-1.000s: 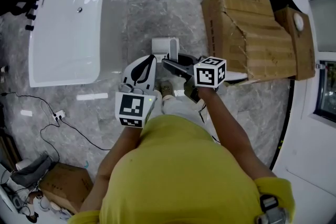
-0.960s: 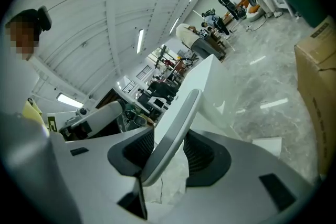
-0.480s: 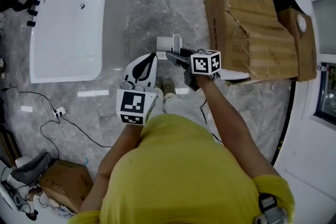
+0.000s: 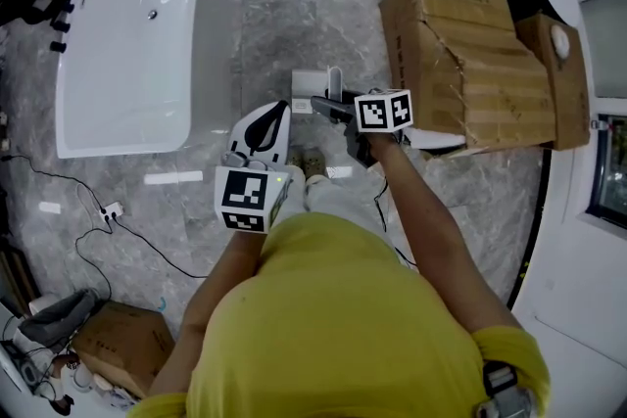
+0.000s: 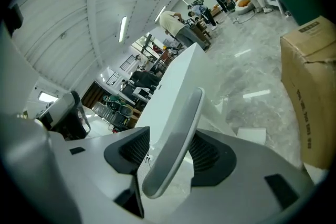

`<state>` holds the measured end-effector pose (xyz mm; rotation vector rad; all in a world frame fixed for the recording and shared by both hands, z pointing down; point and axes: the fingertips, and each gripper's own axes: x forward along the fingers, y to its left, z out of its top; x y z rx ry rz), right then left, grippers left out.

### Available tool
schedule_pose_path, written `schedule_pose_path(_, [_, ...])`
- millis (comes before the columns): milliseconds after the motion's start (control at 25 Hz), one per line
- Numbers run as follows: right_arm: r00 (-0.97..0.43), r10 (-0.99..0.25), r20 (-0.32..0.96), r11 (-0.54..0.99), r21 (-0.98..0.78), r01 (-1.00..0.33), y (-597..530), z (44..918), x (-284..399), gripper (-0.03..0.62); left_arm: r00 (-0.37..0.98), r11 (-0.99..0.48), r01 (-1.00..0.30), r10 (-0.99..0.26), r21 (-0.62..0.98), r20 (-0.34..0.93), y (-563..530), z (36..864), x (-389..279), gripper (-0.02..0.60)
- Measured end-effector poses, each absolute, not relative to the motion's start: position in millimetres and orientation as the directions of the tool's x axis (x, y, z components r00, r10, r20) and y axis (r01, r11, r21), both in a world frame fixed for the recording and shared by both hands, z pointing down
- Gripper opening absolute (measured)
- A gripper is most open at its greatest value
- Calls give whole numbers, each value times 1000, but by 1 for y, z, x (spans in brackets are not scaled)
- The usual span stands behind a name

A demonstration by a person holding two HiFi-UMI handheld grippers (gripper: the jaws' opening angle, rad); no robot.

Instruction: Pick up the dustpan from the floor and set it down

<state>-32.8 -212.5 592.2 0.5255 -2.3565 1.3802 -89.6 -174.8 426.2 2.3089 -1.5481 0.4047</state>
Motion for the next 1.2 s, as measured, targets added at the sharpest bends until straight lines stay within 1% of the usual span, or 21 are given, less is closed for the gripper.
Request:
schedule_pose_path(200, [-861, -103, 499, 412, -766, -493, -198, 590, -25, 287, 370, -350, -928, -828, 126, 421, -172, 427, -88, 3])
schedule_pose_path(320, [-853, -95, 513, 405, -763, -504, -189, 591, -22, 319, 371, -351, -928, -839, 124, 398, -174, 424, -85, 3])
schedule_pose_path(440, [-852, -99, 513, 393, -767, -507, -183, 589, -20, 324, 376, -357, -926, -845, 123, 381, -174, 419, -82, 3])
schedule_pose_path(520, [-850, -103, 516, 381, -769, -513, -179, 588, -19, 341, 384, -366, -923, -842, 123, 378, -173, 417, -79, 3])
schedule_pose_path(920, [-789, -139, 598, 396, -697, -598, -174, 588, -13, 378, 402, -385, -915, -838, 122, 369, -168, 414, -77, 3])
schedule_pose_path(1040, [-776, -158, 611, 400, -679, -616, -173, 584, -6, 380, 408, -391, -912, -839, 124, 359, -170, 411, -75, 3])
schedule_pose_path(1120, [-769, -197, 608, 398, -667, -630, -176, 576, 2, 379, 413, -397, -910, -841, 121, 350, -172, 409, -73, 3])
schedule_pose_path(1160, [-761, -229, 607, 401, -653, -642, -180, 569, 7, 358, 415, -400, -909, -842, 119, 345, -173, 408, -72, 3])
schedule_pose_path(1200, [-748, -270, 606, 407, -632, -659, -185, 561, 13, 323, 417, -403, -908, -843, 117, 340, -174, 406, -71, 3])
